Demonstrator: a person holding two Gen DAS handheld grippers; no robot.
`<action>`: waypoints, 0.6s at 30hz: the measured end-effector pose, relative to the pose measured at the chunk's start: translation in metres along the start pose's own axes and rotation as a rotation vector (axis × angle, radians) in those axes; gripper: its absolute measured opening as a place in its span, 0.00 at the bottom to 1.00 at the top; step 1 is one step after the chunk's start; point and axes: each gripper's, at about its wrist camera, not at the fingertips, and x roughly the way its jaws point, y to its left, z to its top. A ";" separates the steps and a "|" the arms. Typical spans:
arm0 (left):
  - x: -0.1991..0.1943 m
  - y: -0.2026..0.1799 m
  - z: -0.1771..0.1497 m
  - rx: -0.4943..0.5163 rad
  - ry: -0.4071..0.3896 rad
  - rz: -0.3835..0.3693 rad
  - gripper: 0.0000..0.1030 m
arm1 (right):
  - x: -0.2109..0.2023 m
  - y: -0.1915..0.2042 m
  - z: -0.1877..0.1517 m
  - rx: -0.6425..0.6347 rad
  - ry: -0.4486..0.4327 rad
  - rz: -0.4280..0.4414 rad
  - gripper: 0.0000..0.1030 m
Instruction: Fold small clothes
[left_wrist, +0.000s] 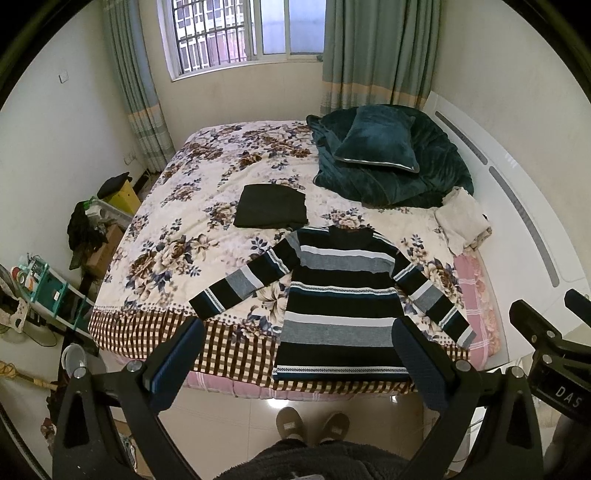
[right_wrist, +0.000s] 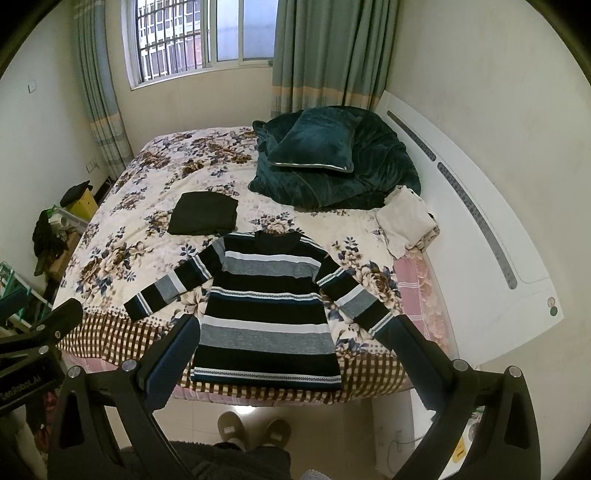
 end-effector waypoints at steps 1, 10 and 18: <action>0.000 0.000 0.001 -0.002 0.000 -0.002 1.00 | 0.000 0.000 0.001 0.000 0.000 -0.001 1.00; 0.001 -0.001 -0.005 -0.007 -0.006 -0.013 1.00 | -0.001 0.000 0.000 0.000 -0.004 -0.002 1.00; 0.005 -0.001 -0.010 -0.012 -0.007 -0.025 1.00 | -0.001 0.000 -0.007 0.001 -0.007 -0.001 1.00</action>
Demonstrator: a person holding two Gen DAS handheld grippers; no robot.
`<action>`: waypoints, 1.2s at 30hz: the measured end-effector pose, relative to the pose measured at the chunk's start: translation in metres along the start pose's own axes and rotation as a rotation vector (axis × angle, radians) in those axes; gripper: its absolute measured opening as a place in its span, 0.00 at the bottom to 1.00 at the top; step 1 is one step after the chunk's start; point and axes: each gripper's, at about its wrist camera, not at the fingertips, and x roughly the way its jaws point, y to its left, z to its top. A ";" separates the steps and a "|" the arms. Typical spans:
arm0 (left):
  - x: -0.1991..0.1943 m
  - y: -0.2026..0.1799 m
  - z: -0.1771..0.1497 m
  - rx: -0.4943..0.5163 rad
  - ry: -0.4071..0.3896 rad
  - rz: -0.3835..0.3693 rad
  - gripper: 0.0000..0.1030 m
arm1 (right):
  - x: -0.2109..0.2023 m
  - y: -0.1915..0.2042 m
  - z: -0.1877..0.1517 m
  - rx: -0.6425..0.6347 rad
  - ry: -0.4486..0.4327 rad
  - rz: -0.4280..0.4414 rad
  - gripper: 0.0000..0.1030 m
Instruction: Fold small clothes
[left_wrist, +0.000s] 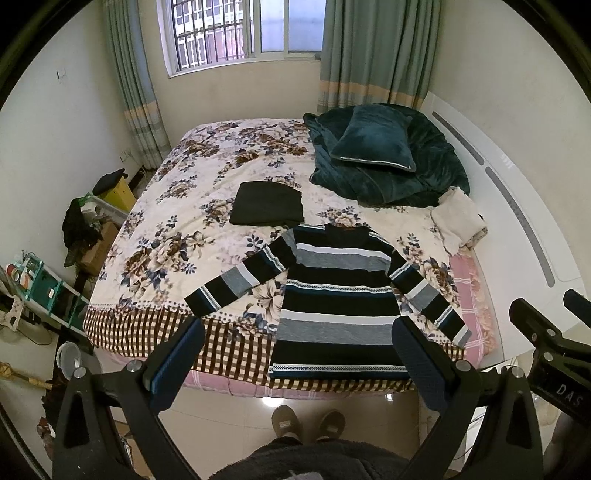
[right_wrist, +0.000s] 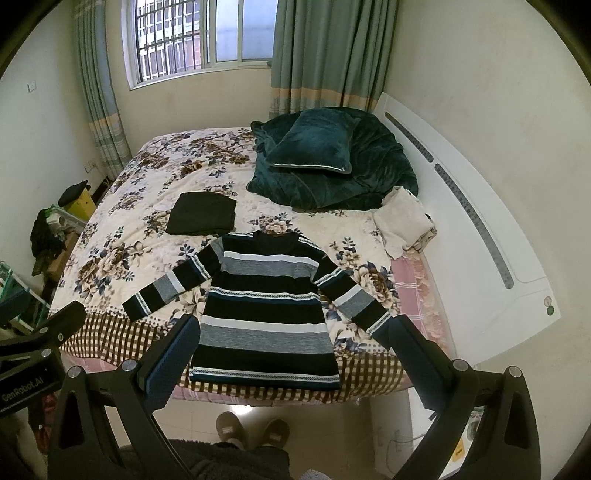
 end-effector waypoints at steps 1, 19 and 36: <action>0.002 0.001 -0.003 0.002 -0.005 0.001 1.00 | 0.000 0.000 0.000 0.001 0.001 -0.001 1.00; 0.263 -0.040 0.004 0.143 0.139 0.121 1.00 | 0.217 -0.202 -0.058 0.548 0.241 -0.261 1.00; 0.576 -0.083 -0.050 0.023 0.514 0.275 1.00 | 0.592 -0.413 -0.332 1.579 0.341 -0.139 0.61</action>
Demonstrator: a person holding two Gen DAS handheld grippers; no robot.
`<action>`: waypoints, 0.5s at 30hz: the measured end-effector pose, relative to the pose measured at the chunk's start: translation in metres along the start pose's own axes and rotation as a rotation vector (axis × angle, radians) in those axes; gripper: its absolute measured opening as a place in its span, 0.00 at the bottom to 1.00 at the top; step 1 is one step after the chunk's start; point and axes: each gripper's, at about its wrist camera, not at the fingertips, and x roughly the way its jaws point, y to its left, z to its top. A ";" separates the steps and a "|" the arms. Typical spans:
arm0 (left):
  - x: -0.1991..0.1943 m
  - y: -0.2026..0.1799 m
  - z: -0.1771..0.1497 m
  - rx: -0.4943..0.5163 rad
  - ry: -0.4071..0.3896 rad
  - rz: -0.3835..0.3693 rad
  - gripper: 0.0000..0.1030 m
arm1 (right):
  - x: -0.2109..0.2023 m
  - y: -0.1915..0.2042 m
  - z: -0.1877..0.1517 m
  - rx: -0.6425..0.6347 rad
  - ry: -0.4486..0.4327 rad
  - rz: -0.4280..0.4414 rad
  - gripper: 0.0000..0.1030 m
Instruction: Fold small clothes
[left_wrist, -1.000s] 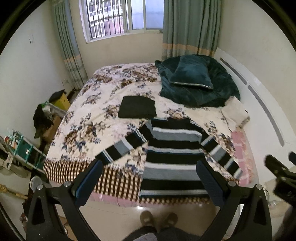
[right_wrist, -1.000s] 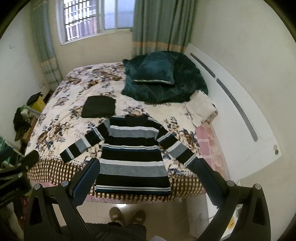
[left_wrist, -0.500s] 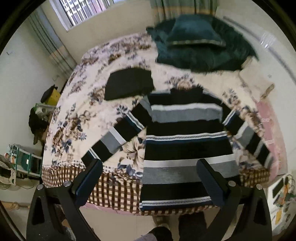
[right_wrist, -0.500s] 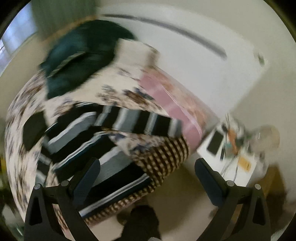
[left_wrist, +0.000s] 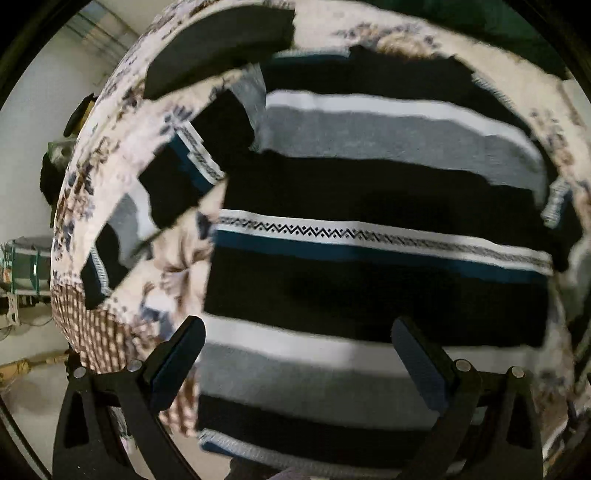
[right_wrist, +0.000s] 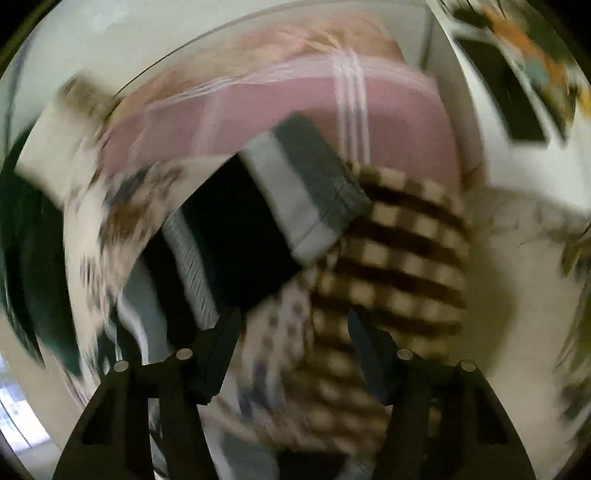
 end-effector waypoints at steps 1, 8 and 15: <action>0.009 -0.003 0.005 -0.009 0.006 -0.004 1.00 | 0.014 -0.006 0.006 0.052 -0.017 0.021 0.61; 0.059 -0.010 0.031 -0.063 0.004 -0.033 1.00 | 0.038 -0.009 0.021 0.157 -0.234 0.050 0.07; 0.059 0.026 0.031 -0.059 -0.111 -0.021 1.00 | -0.030 0.113 -0.022 -0.274 -0.392 0.026 0.07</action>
